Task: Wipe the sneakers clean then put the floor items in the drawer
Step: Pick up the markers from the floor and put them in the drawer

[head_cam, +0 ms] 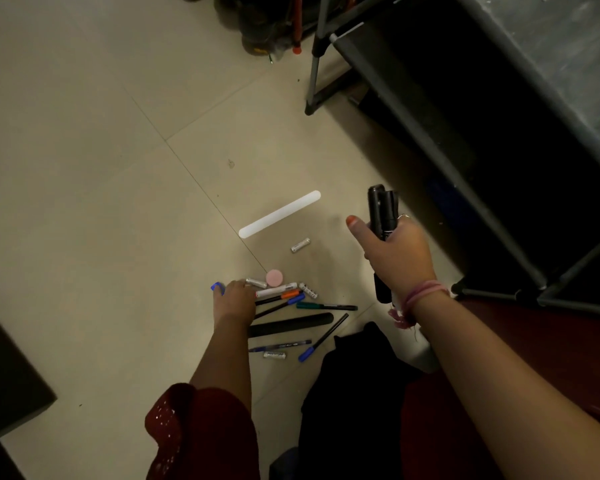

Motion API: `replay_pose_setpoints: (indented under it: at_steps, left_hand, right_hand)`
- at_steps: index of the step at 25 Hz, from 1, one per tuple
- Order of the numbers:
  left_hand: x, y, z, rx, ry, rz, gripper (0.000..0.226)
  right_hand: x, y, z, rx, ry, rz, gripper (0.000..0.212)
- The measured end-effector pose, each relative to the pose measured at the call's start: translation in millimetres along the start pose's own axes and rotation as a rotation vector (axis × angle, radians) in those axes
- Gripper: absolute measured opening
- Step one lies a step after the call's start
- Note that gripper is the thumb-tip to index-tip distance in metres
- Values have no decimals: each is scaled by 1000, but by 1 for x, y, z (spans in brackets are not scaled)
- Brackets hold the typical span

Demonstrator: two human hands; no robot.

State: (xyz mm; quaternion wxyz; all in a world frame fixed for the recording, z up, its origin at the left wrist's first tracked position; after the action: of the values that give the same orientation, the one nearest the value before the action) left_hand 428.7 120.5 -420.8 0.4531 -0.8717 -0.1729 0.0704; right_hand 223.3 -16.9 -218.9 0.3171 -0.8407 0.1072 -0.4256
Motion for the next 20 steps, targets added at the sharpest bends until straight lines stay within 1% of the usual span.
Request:
replay_pose_setpoints:
  at_steps: [3,7,11,16,20]
  left_hand:
    - [-1,11,4,8,106,12,37]
    - [-7,15,10,-40,188,33,35]
    - [-11,18,15,-36,173,69,35]
    - [-13,17,21,-75,206,72,36]
    - [-16,17,14,-46,105,94,36]
  right_hand:
    - [4,-1,1,13,-110,-17,33]
    - [5,-1,4,6,-201,-55,30]
    - [6,0,5,7,-252,-84,29]
    - [5,2,6,23,-285,-113,28]
    - [3,6,6,23,-331,-123,30]
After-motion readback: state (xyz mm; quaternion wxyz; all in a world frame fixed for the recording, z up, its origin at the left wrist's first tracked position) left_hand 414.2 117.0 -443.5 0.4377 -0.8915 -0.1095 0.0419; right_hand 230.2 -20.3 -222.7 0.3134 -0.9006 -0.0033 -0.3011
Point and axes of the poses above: each hand's wrist, its own y-axis towards the middle knuckle, its own z-axis out of the palm, x = y × z, the point moved 3 cm from there along y, towards the middle knuckle, and after that the axes turned 10 degrees about x, right-handed, at the moved point
